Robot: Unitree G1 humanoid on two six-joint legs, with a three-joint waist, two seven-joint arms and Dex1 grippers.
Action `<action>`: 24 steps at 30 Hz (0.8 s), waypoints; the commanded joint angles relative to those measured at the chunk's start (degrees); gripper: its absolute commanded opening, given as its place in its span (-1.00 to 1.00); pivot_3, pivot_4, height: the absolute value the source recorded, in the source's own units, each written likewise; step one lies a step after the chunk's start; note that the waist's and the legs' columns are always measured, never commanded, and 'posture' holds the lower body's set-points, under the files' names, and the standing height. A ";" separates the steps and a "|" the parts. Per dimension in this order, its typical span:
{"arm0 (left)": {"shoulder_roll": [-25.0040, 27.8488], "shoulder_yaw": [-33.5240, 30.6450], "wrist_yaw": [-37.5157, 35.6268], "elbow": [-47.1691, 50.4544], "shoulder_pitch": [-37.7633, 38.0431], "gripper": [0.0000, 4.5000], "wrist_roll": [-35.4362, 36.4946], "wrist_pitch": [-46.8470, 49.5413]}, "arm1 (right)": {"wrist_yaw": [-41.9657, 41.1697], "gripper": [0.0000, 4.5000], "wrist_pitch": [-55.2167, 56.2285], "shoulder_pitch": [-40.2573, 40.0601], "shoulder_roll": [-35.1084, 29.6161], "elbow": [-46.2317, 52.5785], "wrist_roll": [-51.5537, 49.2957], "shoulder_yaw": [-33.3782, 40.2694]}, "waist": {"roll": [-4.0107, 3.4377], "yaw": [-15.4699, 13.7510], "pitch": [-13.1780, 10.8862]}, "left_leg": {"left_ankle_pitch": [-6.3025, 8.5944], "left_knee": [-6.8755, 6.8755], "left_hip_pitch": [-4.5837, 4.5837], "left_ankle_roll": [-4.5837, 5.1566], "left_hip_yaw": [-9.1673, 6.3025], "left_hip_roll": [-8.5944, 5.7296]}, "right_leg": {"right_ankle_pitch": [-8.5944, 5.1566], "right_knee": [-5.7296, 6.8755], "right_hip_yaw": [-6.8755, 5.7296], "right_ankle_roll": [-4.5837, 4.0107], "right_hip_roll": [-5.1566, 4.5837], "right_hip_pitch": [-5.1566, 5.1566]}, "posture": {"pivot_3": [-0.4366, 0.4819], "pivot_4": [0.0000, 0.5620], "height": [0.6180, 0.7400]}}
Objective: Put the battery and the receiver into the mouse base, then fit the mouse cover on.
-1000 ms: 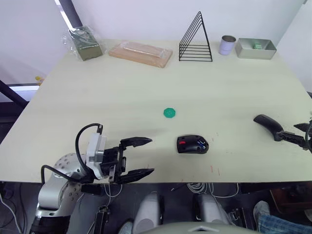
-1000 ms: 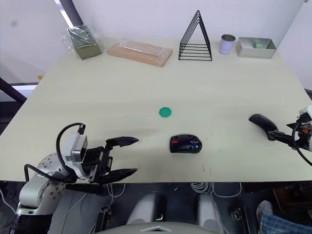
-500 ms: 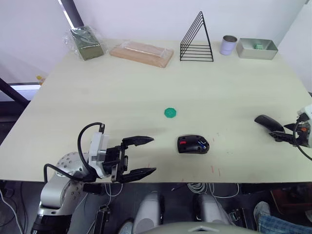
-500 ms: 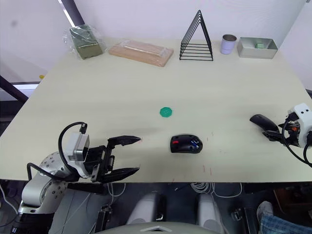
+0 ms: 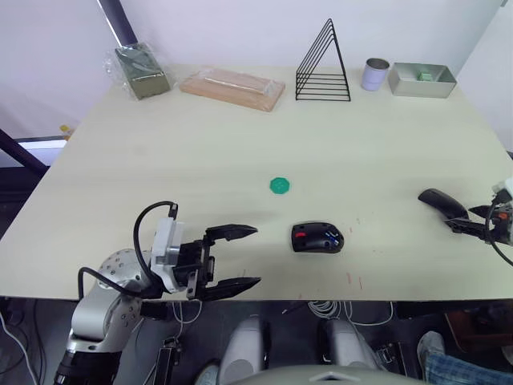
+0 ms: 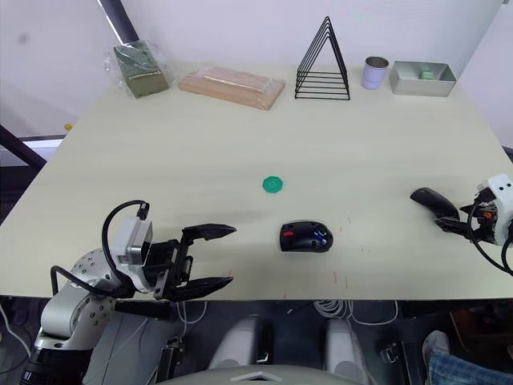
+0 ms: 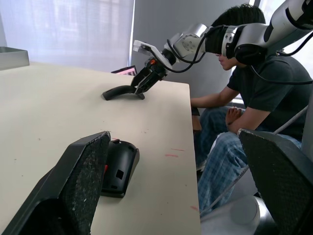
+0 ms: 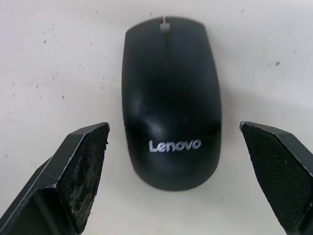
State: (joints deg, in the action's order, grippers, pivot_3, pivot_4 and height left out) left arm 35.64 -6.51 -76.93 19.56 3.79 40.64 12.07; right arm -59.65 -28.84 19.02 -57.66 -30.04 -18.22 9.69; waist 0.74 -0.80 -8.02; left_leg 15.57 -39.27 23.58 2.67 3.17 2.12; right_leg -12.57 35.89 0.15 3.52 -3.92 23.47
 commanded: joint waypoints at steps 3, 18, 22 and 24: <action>0.32 -0.03 0.06 0.90 -0.69 0.98 0.63 -0.26 | -0.28 1.00 2.74 1.68 0.02 -2.01 1.04 0.94 | 0.00 -0.01 0.00 | 0.00 0.00 0.00 0.00 0.01 0.00 | 0.00 0.00 0.00 0.00 0.00 0.00 | -0.05 -0.47 1.00; 0.46 -0.09 0.06 0.66 -0.89 0.98 0.68 -0.44 | -2.12 1.00 3.79 2.98 0.40 -4.71 2.48 0.71 | -0.02 0.03 0.00 | 0.00 0.00 -0.01 0.00 0.03 0.00 | 0.00 0.00 0.02 0.00 0.00 0.00 | -0.05 -0.47 1.00; 0.45 -0.03 0.24 0.95 -0.71 0.98 0.57 -0.43 | -2.13 1.00 4.13 2.47 0.53 -4.59 2.38 1.26 | -0.02 0.01 0.00 | 0.00 0.00 -0.01 0.00 0.03 0.00 | 0.00 0.00 0.02 0.00 0.00 0.00 | -0.05 -0.47 1.00; 0.44 0.11 0.49 1.12 -0.83 0.98 0.46 -0.30 | -2.11 1.00 4.63 2.23 0.81 -4.87 2.02 1.85 | -0.02 0.01 0.00 | 0.00 0.00 -0.01 0.00 0.04 0.00 | 0.00 0.00 0.02 0.00 0.00 0.00 | -0.05 -0.47 1.00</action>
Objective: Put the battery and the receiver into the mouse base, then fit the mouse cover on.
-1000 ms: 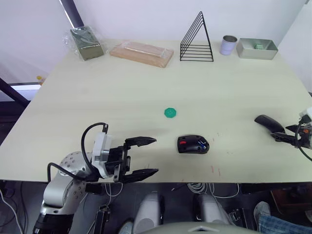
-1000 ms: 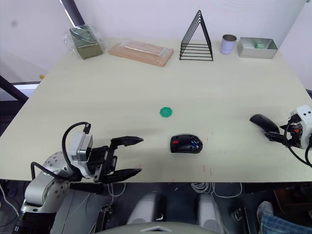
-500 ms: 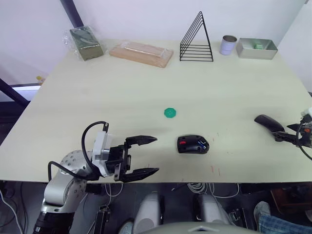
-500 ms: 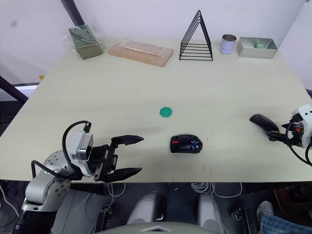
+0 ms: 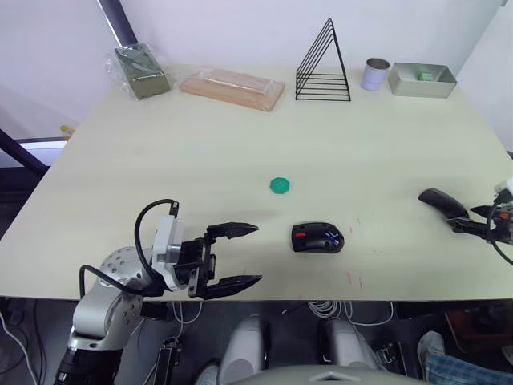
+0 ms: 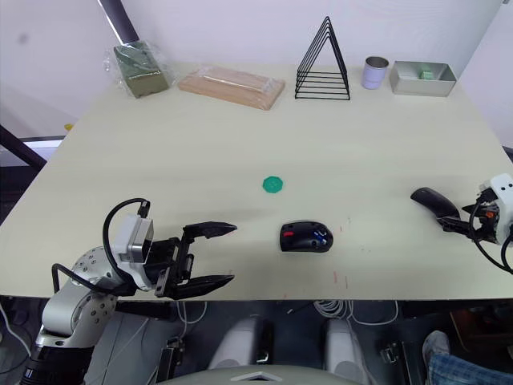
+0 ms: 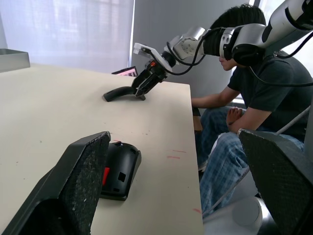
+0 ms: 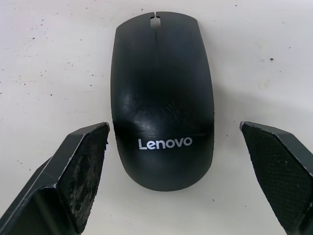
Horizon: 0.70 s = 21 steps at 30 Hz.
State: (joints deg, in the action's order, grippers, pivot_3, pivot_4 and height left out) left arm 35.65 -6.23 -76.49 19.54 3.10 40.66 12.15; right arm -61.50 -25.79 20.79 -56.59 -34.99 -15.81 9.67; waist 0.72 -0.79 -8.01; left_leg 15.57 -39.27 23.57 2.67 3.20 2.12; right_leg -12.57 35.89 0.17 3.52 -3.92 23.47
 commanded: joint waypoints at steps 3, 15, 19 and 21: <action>0.39 0.02 0.41 1.29 -0.48 0.98 0.45 -0.14 | -0.21 1.00 2.40 0.29 0.22 -0.54 -0.95 2.56 | 0.00 0.02 0.00 | 0.00 0.00 0.00 0.00 0.00 0.00 | 0.00 0.00 0.00 0.00 0.00 0.00 | -0.05 -0.47 1.00; 0.65 0.04 1.16 2.38 0.14 0.98 0.66 0.63 | -0.62 1.00 2.86 -1.57 0.39 0.02 -2.05 4.01 | 0.00 0.02 0.00 | 0.00 0.00 -0.01 0.00 0.01 0.00 | 0.00 0.00 0.01 0.00 0.00 0.00 | -0.05 -0.47 1.00; 0.68 0.00 1.27 2.60 0.33 0.98 0.66 0.92 | -0.37 1.00 2.48 -2.02 0.37 0.41 -2.10 4.33 | -0.01 0.01 0.00 | 0.00 0.00 -0.01 0.00 0.01 0.00 | 0.00 0.00 0.01 0.00 0.00 0.00 | -0.05 -0.47 1.00; 0.63 0.07 1.39 2.62 0.28 0.98 0.63 1.01 | -0.20 1.00 2.53 -2.02 0.35 0.41 -1.86 4.33 | -0.01 0.02 0.00 | 0.00 0.00 -0.01 0.00 0.01 0.00 | 0.00 0.00 0.01 0.00 0.00 0.00 | -0.05 -0.47 1.00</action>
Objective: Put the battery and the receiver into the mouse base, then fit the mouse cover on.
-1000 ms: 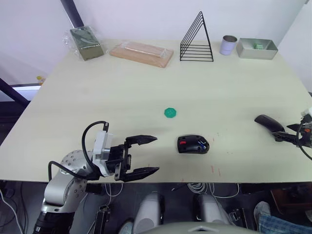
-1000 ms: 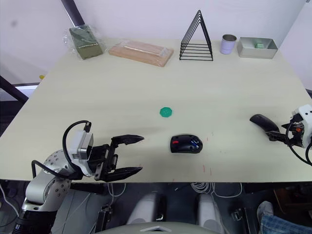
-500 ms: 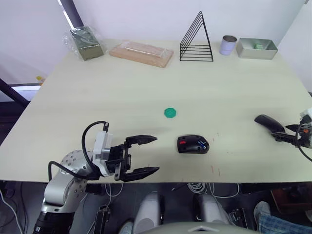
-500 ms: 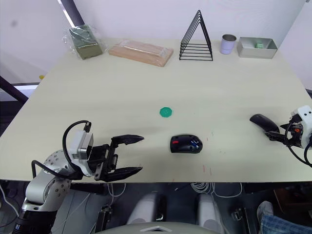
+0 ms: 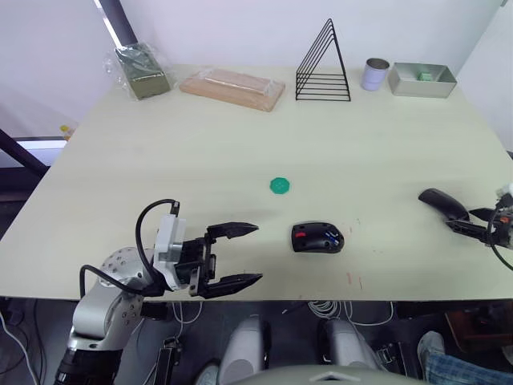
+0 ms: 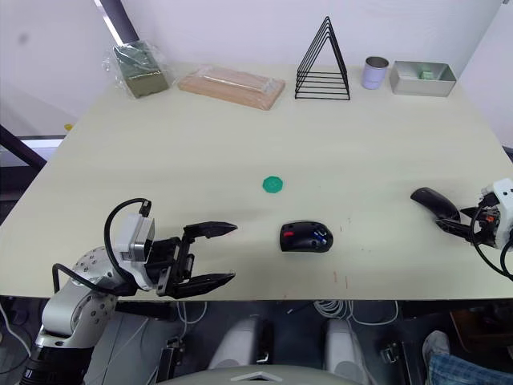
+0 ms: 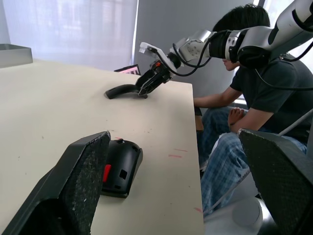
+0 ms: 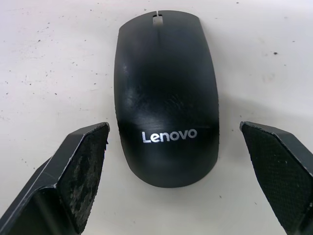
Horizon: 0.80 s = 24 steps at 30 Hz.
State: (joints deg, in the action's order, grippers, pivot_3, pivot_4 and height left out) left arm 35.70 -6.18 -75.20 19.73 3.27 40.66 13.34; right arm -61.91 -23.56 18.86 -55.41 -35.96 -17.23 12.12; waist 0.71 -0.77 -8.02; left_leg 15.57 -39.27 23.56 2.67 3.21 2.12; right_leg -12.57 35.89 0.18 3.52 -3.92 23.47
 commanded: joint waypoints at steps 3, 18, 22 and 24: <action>0.53 0.16 0.30 2.61 0.11 0.98 0.62 -0.05 | 0.10 1.00 0.22 -0.10 -0.96 1.45 -0.48 1.97 | 0.00 -0.02 0.00 | 0.00 0.00 0.00 0.00 0.00 0.00 | 0.00 0.00 0.00 0.00 0.00 0.00 | -0.05 -0.47 1.00; 0.89 -0.26 0.48 3.15 0.88 0.98 0.83 0.06 | 0.45 1.00 0.06 0.25 -0.82 1.83 0.21 1.27 | 0.00 -0.01 0.00 | 0.00 0.00 0.00 0.00 0.00 0.00 | 0.00 0.00 0.01 0.00 0.00 0.00 | -0.05 -0.47 1.00; 0.85 -0.22 0.47 3.21 1.10 0.98 0.79 -0.05 | 0.57 1.00 -0.16 0.19 -0.85 2.04 0.15 1.35 | 0.00 -0.01 0.00 | 0.00 0.00 0.00 0.00 0.01 0.00 | 0.00 0.00 0.01 0.00 0.00 0.00 | -0.05 -0.47 1.00; 0.78 -0.14 0.44 3.14 1.10 0.98 0.71 -0.17 | 0.64 1.00 -0.21 0.09 -0.79 2.27 0.14 1.33 | 0.00 -0.02 0.00 | 0.00 0.00 0.00 0.00 0.01 0.00 | 0.00 0.00 0.01 0.00 0.00 0.00 | -0.05 -0.47 1.00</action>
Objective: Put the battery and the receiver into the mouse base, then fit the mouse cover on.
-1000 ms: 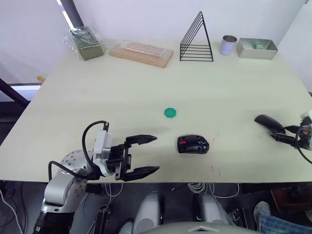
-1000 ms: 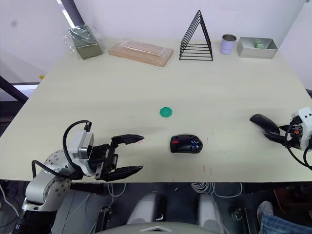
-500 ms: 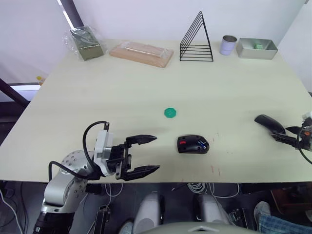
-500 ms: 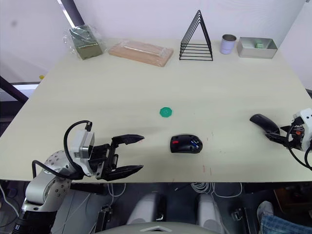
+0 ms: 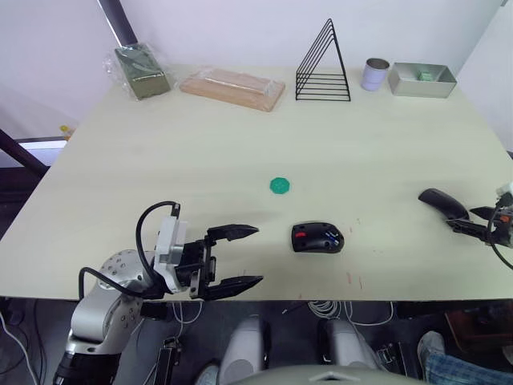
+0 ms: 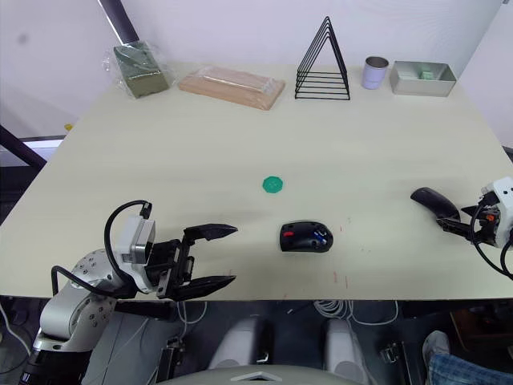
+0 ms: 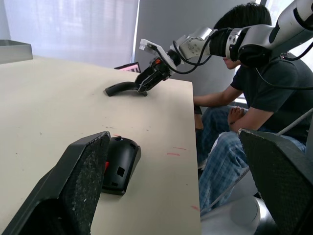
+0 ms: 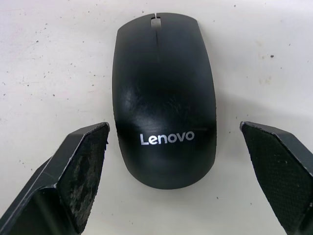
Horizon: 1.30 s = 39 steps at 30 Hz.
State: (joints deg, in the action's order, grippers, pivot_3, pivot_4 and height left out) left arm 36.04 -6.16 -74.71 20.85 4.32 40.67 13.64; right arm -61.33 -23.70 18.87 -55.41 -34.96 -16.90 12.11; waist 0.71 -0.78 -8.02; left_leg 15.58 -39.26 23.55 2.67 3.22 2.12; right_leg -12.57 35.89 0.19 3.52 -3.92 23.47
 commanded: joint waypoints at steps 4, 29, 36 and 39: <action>0.32 -0.08 -0.04 1.88 0.06 0.98 0.55 -0.65 | 0.17 1.00 -0.14 -0.47 -0.64 2.10 -0.22 1.31 | 0.00 -0.01 0.00 | 0.00 0.00 0.00 0.00 0.00 0.00 | 0.00 0.00 0.00 0.00 0.00 0.00 | -0.05 -0.47 1.00; -0.96 -0.14 0.32 1.21 -0.37 1.00 0.84 -1.28 | 0.87 0.66 -0.05 -1.17 -0.17 2.97 -0.45 1.57 | 0.00 -0.01 0.00 | 0.00 0.01 0.00 0.00 0.00 0.00 | 0.00 0.00 0.00 0.00 0.00 0.00 | -0.05 -0.47 1.00; -1.32 -0.32 0.33 1.34 0.13 1.00 0.77 -1.49 | 0.87 0.66 -0.10 -1.05 -0.16 2.93 -0.57 1.68 | 0.00 0.00 0.00 | 0.00 0.01 0.00 0.00 0.00 0.00 | 0.00 0.00 0.00 0.00 0.00 0.00 | -0.05 -0.47 1.00; -1.34 -0.36 0.32 1.39 0.21 1.00 0.74 -1.52 | 0.85 0.66 0.05 -1.11 -0.11 3.08 -0.54 1.61 | 0.00 0.00 0.00 | 0.00 0.00 0.00 0.00 0.00 0.00 | 0.00 0.00 0.00 0.00 0.00 0.00 | -0.05 -0.47 1.00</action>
State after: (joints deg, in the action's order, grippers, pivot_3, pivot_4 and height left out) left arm 34.85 -6.16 -74.58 20.84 4.46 40.67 13.20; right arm -60.67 -24.24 17.55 -55.17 -33.54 -16.99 12.11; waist 0.71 -0.79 -8.02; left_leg 15.58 -39.26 23.55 2.67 3.22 2.12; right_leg -12.58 35.89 0.19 3.51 -3.93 23.47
